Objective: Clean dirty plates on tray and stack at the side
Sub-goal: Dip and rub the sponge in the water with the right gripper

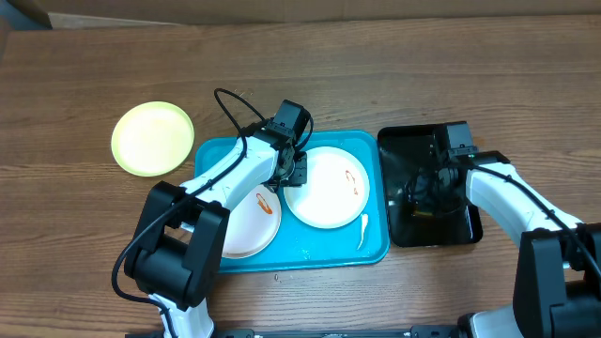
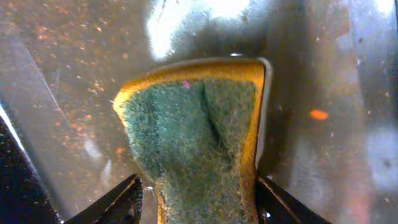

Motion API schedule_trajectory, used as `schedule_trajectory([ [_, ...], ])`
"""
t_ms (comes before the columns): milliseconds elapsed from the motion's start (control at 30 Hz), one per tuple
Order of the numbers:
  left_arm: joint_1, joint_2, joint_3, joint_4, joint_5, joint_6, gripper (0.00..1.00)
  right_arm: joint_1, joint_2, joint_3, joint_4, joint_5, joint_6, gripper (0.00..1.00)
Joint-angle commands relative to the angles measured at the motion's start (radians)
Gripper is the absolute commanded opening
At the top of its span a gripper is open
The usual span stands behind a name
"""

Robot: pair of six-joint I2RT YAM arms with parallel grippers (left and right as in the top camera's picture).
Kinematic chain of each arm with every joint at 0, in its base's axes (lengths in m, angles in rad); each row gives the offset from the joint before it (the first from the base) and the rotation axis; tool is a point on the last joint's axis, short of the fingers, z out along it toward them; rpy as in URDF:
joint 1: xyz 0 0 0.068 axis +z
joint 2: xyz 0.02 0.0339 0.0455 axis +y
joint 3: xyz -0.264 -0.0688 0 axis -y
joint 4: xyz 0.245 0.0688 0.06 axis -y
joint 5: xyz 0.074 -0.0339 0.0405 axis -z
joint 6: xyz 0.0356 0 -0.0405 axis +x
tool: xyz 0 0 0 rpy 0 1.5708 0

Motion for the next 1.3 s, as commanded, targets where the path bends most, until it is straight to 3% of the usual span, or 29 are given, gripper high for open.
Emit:
schedule_trajectory([
  [0,0.001,0.006,0.015,0.004,0.002,-0.014,0.36,0.000,-0.006,-0.010,0.004,0.009,-0.002,0.50],
  [133,0.001,0.006,0.015,0.005,0.001,-0.014,0.36,0.000,-0.006,-0.010,0.005,-0.018,-0.003,0.20],
  [200,0.001,0.006,0.015,0.005,0.001,-0.014,0.36,0.000,-0.006,-0.010,0.010,-0.017,-0.003,0.10],
  [700,0.001,0.007,0.002,0.020,-0.016,-0.013,0.32,0.000,-0.006,-0.010,0.023,-0.021,0.001,0.08],
  [733,0.001,0.007,0.000,0.020,-0.024,-0.014,0.32,0.000,-0.006,-0.010,0.026,-0.021,0.001,0.04],
  [867,0.002,0.007,-0.002,0.025,-0.061,-0.013,0.26,0.000,-0.006,0.001,0.044,-0.021,-0.004,0.04],
  [1067,0.027,0.007,-0.002,0.029,-0.058,-0.014,0.32,0.001,-0.006,0.037,0.020,-0.021,-0.003,0.04],
  [1200,0.030,0.007,-0.002,0.027,-0.043,-0.014,0.33,0.001,-0.006,0.034,0.010,-0.021,-0.003,0.39],
  [1267,0.027,0.007,-0.002,0.027,-0.042,-0.014,0.33,0.001,-0.006,0.031,0.011,-0.020,-0.003,0.48],
])
